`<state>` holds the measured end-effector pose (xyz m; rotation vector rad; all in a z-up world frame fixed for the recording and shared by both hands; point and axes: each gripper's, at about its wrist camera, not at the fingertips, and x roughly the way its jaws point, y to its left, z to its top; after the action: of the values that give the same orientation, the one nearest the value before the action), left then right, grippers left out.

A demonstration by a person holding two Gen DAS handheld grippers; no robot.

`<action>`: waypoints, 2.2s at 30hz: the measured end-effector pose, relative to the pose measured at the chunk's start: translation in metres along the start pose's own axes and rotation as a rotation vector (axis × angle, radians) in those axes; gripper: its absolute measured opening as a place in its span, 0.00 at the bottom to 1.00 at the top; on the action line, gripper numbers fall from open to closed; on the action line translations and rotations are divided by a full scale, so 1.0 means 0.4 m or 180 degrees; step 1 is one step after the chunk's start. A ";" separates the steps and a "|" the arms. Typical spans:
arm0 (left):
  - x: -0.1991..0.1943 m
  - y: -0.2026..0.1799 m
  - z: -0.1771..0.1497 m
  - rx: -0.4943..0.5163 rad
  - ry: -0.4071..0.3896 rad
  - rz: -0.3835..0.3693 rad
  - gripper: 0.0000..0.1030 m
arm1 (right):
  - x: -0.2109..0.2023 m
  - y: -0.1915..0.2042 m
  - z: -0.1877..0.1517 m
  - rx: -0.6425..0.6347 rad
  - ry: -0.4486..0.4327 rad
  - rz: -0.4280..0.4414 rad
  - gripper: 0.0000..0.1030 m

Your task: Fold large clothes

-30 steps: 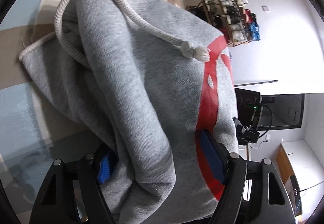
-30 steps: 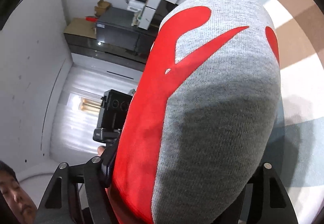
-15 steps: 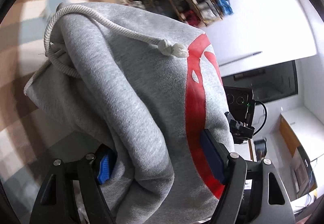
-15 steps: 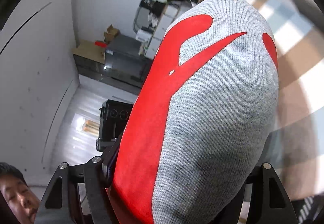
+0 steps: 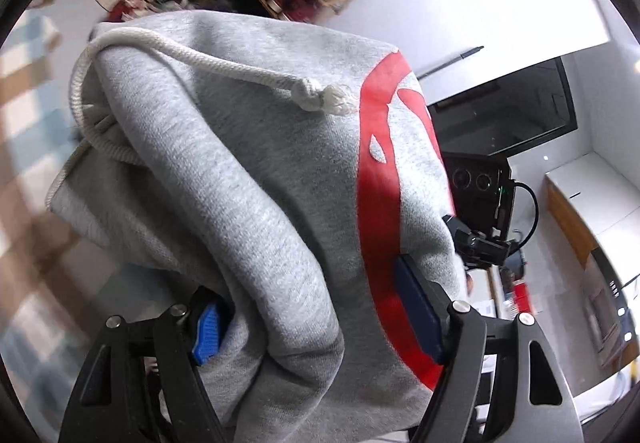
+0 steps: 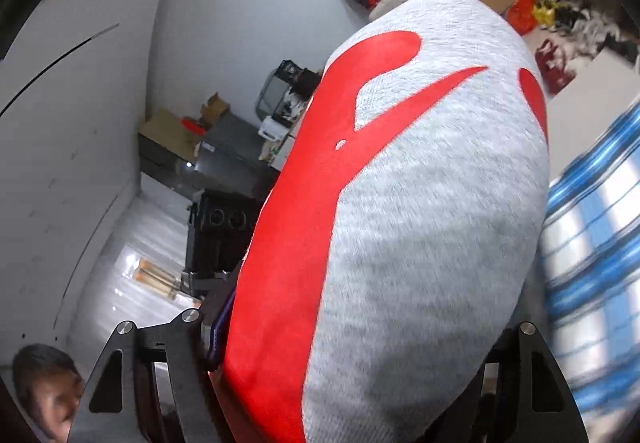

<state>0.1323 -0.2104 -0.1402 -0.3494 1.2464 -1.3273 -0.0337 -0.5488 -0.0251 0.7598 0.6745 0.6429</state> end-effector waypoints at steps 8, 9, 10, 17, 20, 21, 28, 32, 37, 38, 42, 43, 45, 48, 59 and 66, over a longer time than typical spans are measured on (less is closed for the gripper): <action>0.328 0.221 -0.054 -0.0781 0.0067 0.0135 0.64 | -0.085 -0.350 0.142 0.0265 0.0753 -0.1524 0.86; 0.334 0.245 -0.076 -0.0846 0.0092 0.0147 0.62 | -0.055 -0.421 0.139 0.0443 0.0974 -0.1939 0.86; 0.331 0.266 -0.097 -0.0844 0.0128 0.0147 0.62 | -0.038 -0.476 0.132 0.0642 0.1086 -0.2115 0.90; 0.163 0.275 -0.125 -0.0528 -0.0184 0.0259 0.62 | -0.037 -0.460 0.150 0.0280 0.1128 -0.2226 0.97; 0.142 0.224 -0.094 -0.0358 -0.0264 0.0329 0.63 | -0.052 -0.417 0.178 0.0134 0.1125 -0.2338 0.97; 0.140 0.210 -0.088 -0.0296 -0.0270 0.0346 0.64 | -0.073 -0.401 0.177 0.0079 0.1066 -0.2393 0.97; 0.298 0.160 -0.030 -0.0342 0.0077 0.0082 0.65 | -0.300 -0.223 0.136 -0.0154 -0.0330 -0.2297 0.99; 0.396 0.175 -0.005 -0.0469 0.0334 0.0338 0.65 | -0.320 -0.120 0.025 -0.0429 -0.0579 -0.2152 1.00; 0.467 0.213 0.014 -0.0637 0.0358 0.0591 0.63 | -0.275 -0.065 -0.130 -0.0521 -0.0634 -0.1840 1.00; 0.456 0.215 0.009 -0.0609 0.0304 0.0571 0.44 | -0.271 -0.058 -0.146 -0.0519 -0.0645 -0.1801 1.00; 0.398 0.235 -0.018 -0.0501 0.0152 0.0582 0.05 | -0.257 -0.056 -0.212 -0.0393 -0.0758 -0.1814 1.00; 0.396 0.245 -0.020 -0.0519 0.0141 0.0560 0.05 | -0.250 -0.060 -0.228 -0.0366 -0.0797 -0.1809 1.00; 0.371 0.275 -0.044 -0.0496 0.0102 0.0568 0.05 | -0.233 -0.057 -0.243 -0.0446 -0.0813 -0.1779 1.00; 0.329 0.331 -0.087 -0.0519 -0.0013 0.0526 0.05 | -0.167 -0.026 -0.263 -0.0823 -0.0742 -0.1944 1.00; 0.289 0.368 -0.124 -0.0372 -0.0080 0.0634 0.06 | 0.006 -0.075 -0.099 -0.0955 -0.0105 -0.3526 1.00; 0.270 0.346 -0.108 -0.0299 0.0049 0.0614 0.06 | 0.134 -0.195 -0.128 -0.1212 0.1284 -0.4245 1.00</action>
<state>0.1444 -0.2421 -0.3178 -0.2779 1.3238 -1.1114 -0.0173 -0.5334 -0.1304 -0.2673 1.1891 -0.3317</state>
